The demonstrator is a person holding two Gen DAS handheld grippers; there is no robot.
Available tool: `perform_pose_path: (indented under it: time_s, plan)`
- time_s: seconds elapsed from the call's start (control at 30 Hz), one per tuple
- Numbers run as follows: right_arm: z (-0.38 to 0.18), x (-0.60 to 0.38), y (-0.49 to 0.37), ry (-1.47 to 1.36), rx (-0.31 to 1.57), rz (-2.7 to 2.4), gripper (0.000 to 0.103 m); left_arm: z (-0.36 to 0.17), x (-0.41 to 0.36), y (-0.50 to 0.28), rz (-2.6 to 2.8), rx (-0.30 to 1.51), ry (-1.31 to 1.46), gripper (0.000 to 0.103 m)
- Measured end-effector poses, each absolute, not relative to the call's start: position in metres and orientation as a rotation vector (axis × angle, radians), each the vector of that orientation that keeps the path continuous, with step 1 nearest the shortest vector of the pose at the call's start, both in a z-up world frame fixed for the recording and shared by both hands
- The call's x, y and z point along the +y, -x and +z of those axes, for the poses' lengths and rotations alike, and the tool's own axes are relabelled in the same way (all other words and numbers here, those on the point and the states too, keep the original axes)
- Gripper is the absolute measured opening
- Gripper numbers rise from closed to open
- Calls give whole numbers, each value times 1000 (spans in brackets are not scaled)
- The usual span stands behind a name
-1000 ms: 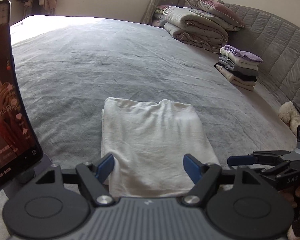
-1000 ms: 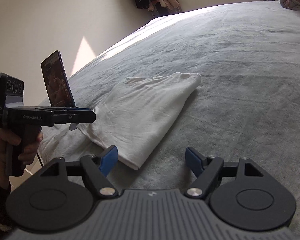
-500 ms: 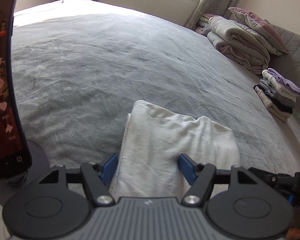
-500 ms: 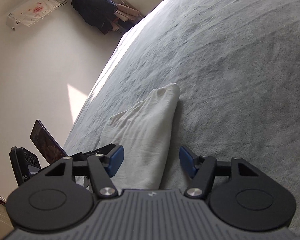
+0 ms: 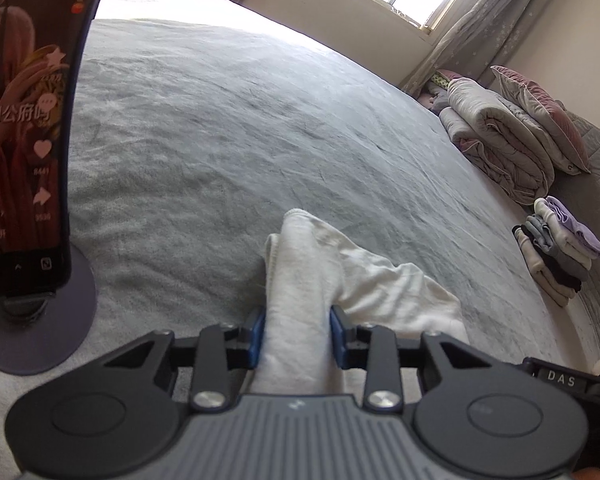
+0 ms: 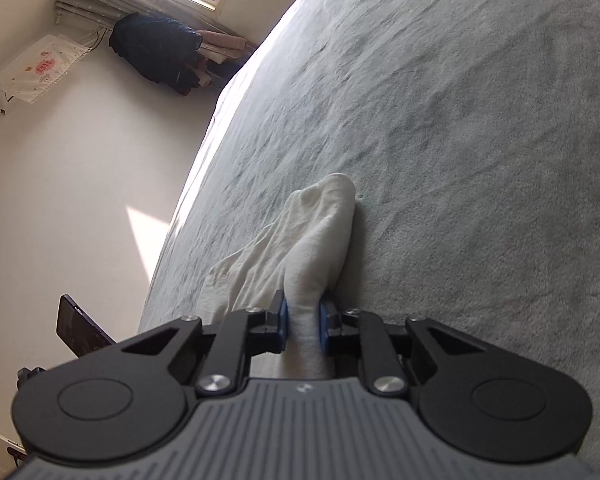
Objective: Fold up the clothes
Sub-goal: 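Pinch the folded T-shirt edge with both grippers and lift it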
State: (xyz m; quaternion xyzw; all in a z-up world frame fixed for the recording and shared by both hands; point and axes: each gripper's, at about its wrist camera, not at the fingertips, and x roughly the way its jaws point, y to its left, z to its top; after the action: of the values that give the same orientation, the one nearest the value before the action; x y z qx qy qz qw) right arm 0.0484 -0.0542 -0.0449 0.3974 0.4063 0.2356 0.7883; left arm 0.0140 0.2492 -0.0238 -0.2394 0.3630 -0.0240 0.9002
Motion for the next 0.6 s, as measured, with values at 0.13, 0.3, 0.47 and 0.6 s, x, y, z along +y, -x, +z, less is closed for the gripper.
perform_pose_path:
  time_s: [0.13,0.3,0.47,0.6]
  plan:
    - [-25,-58,-50,-825,879,501,17,-15,247,-15,-69,732,587,19]
    - [3,-76,-51,-771,835,492,17,-10,225,-20,-110,744,609,15]
    - [16,-96,-54,-733,832,443,17,-15,200,-30,-140,804,573,15]
    - [-3,-113,-61,-720,897,396,23,-21,187,-39,-136,851,509,29]
